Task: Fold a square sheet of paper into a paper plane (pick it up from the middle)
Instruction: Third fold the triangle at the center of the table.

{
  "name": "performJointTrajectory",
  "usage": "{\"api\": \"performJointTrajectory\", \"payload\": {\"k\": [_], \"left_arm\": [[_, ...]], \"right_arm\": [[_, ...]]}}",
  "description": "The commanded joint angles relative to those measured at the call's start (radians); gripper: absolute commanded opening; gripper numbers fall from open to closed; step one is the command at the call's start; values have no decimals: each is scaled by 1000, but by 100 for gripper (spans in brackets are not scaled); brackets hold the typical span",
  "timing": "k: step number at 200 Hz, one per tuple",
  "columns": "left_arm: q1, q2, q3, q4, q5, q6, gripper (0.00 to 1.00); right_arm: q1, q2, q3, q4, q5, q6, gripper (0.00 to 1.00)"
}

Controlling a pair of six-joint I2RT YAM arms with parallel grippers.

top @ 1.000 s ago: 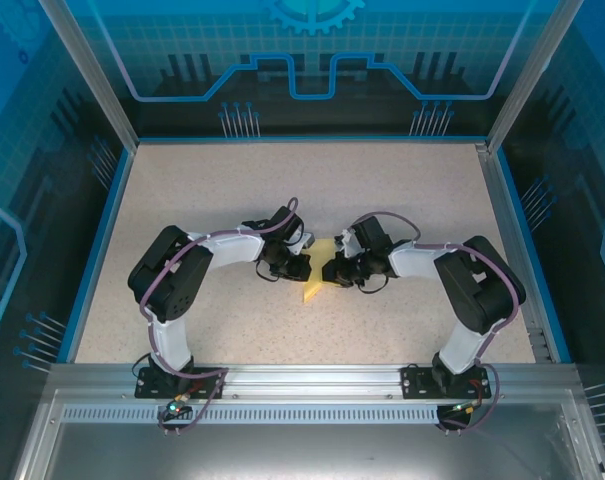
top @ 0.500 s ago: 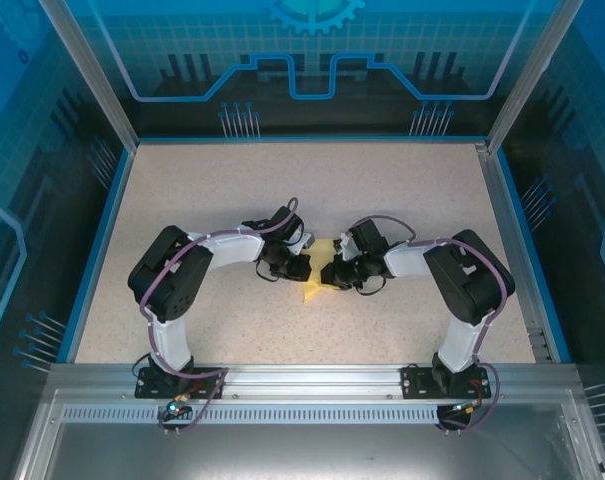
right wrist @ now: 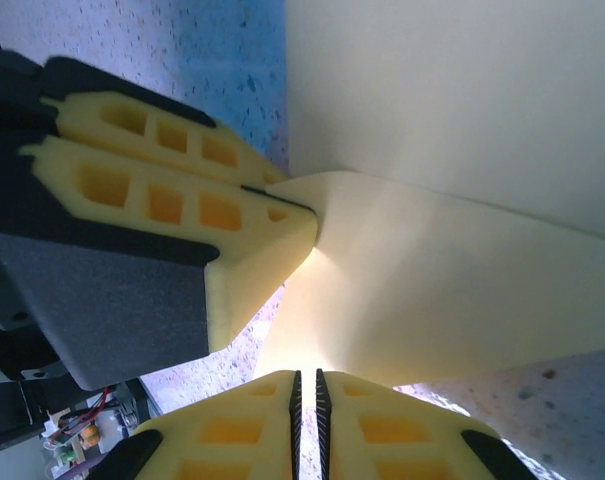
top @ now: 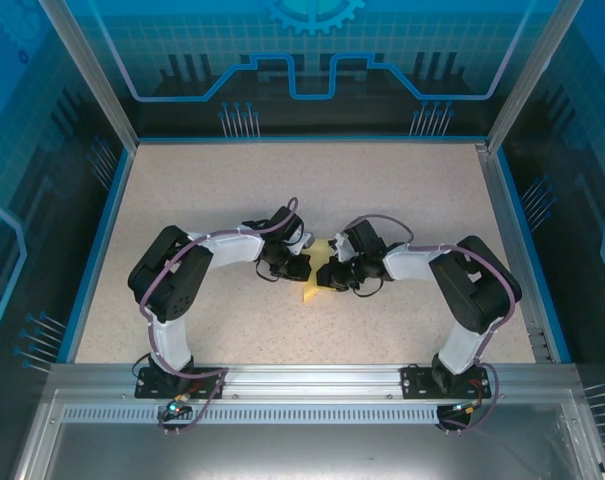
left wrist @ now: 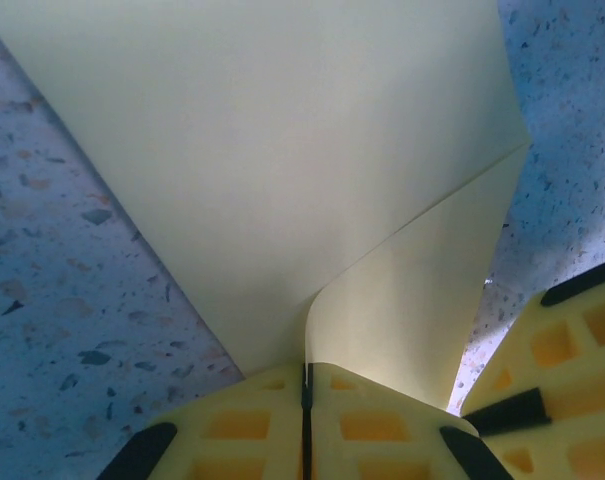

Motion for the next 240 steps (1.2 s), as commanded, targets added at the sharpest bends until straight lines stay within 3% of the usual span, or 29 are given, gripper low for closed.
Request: {"api": "performJointTrajectory", "payload": {"k": [1,46,113,193,240], "left_arm": [[4,10,-19,-45,-56,22,9],[5,12,-19,-46,-56,25,9],[5,12,-22,-47,-56,26,9],[5,15,-25,-43,-53,29,9],[4,15,-25,-45,-54,30,9]], "right_arm": [[21,29,4,-1,24,20,15],[23,69,3,-5,45,14,14],[44,-44,-18,-9,41,29,15],[92,78,-10,45,64,64,15],[98,32,-13,34,63,60,16]]}}
